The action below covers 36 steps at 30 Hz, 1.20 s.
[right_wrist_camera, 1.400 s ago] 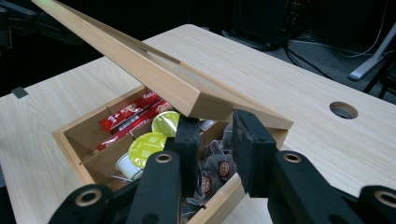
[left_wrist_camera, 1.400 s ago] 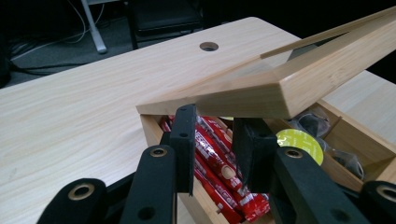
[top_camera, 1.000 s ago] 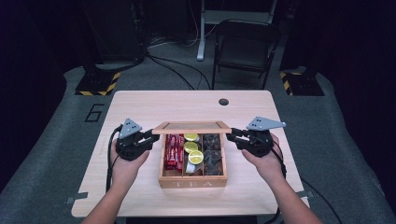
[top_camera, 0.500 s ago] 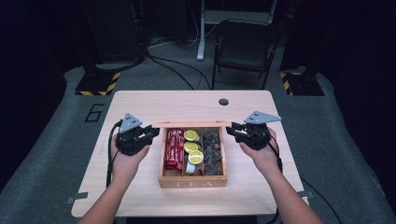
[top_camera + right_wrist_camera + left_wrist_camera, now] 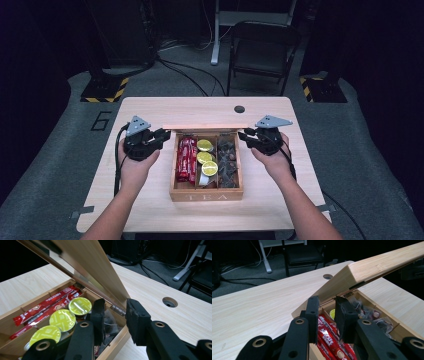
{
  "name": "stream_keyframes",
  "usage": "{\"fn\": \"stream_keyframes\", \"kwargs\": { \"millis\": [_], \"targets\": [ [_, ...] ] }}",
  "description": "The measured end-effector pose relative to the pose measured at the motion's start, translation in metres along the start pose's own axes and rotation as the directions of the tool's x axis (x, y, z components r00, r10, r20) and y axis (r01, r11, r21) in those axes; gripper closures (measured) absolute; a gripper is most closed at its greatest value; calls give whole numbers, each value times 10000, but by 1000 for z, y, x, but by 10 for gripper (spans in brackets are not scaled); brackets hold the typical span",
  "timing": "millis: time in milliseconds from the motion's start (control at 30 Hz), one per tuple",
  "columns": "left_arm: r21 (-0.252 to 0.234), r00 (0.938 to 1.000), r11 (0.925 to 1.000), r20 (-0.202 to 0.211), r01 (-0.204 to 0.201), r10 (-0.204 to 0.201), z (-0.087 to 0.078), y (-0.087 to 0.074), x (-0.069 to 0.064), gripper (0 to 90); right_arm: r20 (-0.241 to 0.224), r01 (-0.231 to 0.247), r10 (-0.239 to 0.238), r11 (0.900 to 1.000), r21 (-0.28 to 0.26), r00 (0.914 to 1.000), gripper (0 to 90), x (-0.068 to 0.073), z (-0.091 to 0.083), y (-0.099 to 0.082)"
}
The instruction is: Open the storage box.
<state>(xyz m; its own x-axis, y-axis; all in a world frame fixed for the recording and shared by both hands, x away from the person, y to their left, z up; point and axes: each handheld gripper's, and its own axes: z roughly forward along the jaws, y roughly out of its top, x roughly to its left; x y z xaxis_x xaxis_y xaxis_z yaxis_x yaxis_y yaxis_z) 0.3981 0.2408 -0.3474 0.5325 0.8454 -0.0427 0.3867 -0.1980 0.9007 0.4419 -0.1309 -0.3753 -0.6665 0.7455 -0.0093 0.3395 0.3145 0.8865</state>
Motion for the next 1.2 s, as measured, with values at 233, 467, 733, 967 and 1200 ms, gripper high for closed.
{"fn": "stream_keyframes", "kwargs": {
  "millis": [233, 467, 733, 967, 1200],
  "targets": [
    [-24, 10000, 10000, -50, -24, 24, 1, 5, 1, 731, 49, -104, 105, 9998, -186, 9999, 693, -6, 7, 0],
    [-108, 9999, 9999, -114, -3, 2, 2, 7, 2, 731, 163, -343, 341, 9993, 112, 9993, 709, -12, 22, -5],
    [-179, 9999, 9998, -168, -10, 7, 3, 10, 2, 732, 21, -511, 511, 9982, 307, 9987, 733, -20, 30, -8],
    [-309, 9998, 9995, -216, 12, -18, 1, 14, 2, 733, -110, -687, 687, 9976, -25, 9976, 732, -20, 26, -6],
    [-470, 9994, 9988, -320, -131, 116, 1, 11, 0, 732, -144, -475, 472, 9987, -187, 9988, 724, -20, 25, -7]
  ]
}}
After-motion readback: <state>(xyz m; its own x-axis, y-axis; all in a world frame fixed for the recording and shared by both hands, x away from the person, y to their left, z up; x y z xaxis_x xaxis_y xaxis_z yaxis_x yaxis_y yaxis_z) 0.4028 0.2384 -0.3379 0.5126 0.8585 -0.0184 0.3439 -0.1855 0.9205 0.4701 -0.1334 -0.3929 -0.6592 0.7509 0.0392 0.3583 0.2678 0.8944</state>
